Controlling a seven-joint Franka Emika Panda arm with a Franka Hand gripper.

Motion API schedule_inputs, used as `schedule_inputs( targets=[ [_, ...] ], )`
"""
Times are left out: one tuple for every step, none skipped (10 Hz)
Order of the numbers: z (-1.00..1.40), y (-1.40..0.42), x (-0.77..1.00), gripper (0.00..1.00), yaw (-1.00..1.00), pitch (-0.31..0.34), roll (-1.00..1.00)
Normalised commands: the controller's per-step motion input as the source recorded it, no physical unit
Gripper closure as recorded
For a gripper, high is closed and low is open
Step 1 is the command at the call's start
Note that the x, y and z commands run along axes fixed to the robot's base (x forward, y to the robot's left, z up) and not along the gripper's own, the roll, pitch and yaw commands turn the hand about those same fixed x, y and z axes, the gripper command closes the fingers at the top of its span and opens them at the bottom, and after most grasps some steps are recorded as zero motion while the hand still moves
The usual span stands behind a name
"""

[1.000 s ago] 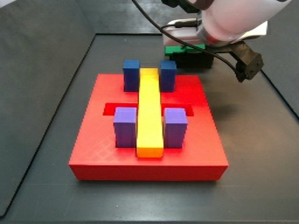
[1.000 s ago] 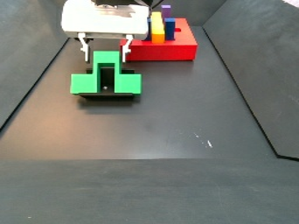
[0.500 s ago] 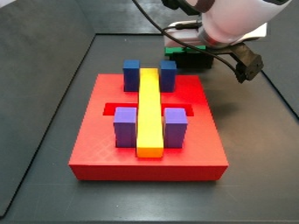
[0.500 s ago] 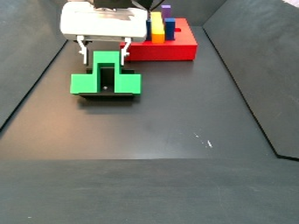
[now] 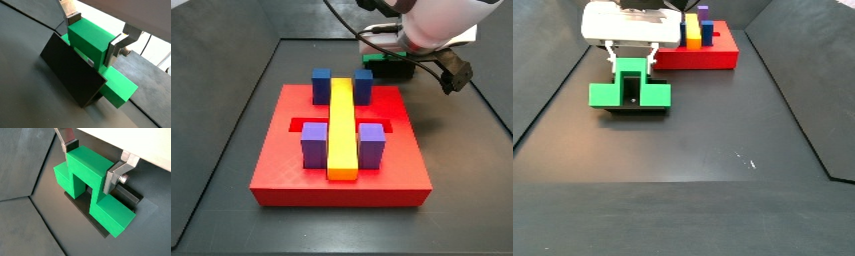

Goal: Pick up the green object. Move up. Place the green object on the fixture. Regrasp the green object. Move to above the board. Insert the green object.
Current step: Regrasp the green object, then move to above the board.

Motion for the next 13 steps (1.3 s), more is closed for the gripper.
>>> schedule_inputs(
  targets=[
    [0.0, 0.0, 0.0, 1.0, 0.0, 0.0, 0.0],
    [0.0, 0.0, 0.0, 1.0, 0.0, 0.0, 0.0],
    [0.0, 0.0, 0.0, 1.0, 0.0, 0.0, 0.0],
    [0.0, 0.0, 0.0, 1.0, 0.0, 0.0, 0.0],
    [0.0, 0.0, 0.0, 1.0, 0.0, 0.0, 0.0],
    [0.0, 0.0, 0.0, 1.0, 0.0, 0.0, 0.0],
    [0.0, 0.0, 0.0, 1.0, 0.0, 0.0, 0.0],
    [0.0, 0.0, 0.0, 1.0, 0.0, 0.0, 0.0],
    [0.0, 0.0, 0.0, 1.0, 0.0, 0.0, 0.0],
    [0.0, 0.0, 0.0, 1.0, 0.0, 0.0, 0.0],
    [0.0, 0.0, 0.0, 1.0, 0.0, 0.0, 0.0],
    [1.4, 0.0, 0.0, 1.0, 0.0, 0.0, 0.0],
    [1.4, -0.02, -0.01, 1.0, 0.05, -0.014, -0.01]
  ],
)
